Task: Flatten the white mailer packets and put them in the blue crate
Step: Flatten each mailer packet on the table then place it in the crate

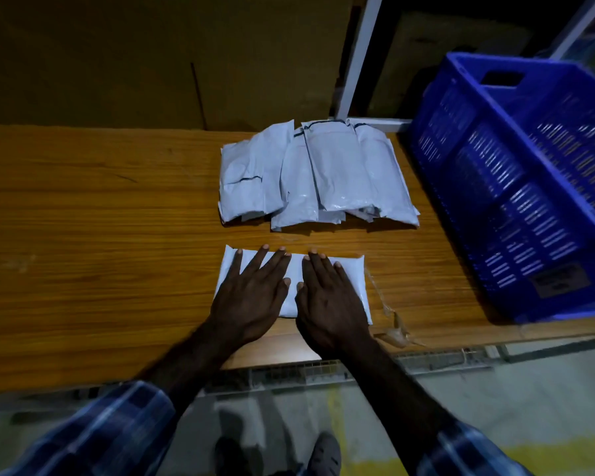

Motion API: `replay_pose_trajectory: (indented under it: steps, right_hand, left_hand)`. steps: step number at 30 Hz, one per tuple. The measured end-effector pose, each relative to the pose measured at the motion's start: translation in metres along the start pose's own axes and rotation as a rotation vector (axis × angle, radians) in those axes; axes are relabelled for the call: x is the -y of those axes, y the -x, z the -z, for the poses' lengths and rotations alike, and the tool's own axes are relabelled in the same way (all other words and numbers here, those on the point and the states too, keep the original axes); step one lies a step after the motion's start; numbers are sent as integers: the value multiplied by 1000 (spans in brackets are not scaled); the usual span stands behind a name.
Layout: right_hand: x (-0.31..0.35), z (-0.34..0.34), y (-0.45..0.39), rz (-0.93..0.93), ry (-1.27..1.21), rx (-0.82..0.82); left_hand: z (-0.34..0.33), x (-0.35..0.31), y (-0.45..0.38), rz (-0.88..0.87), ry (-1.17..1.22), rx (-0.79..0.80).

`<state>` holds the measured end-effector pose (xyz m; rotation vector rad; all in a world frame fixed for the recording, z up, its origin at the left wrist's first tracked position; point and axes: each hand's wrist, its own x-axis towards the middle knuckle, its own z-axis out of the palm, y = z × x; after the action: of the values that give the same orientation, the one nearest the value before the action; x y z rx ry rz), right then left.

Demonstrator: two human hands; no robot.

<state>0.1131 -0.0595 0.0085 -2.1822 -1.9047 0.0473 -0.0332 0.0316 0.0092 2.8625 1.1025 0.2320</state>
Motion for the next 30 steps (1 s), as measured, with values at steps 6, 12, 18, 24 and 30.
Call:
replay_pose_trajectory:
  steps: [6,12,18,24,30]
  right_hand:
    - [24,2,-15,26,-34,-42]
    - [27,-13,-11,51,-28,-66]
    - [30,-7,-16,41,-26,-28]
    - [30,-12,-14,47,-1,-37]
    - [12,-1,-9,-35,-19,-31]
  left_hand:
    - [10,15,5,22,15,0]
    - [4,22,10,41,48,31]
    - [9,23,6,42,87,52]
    - [7,18,1,12,38,76]
    - [7,31,10,42,103,72]
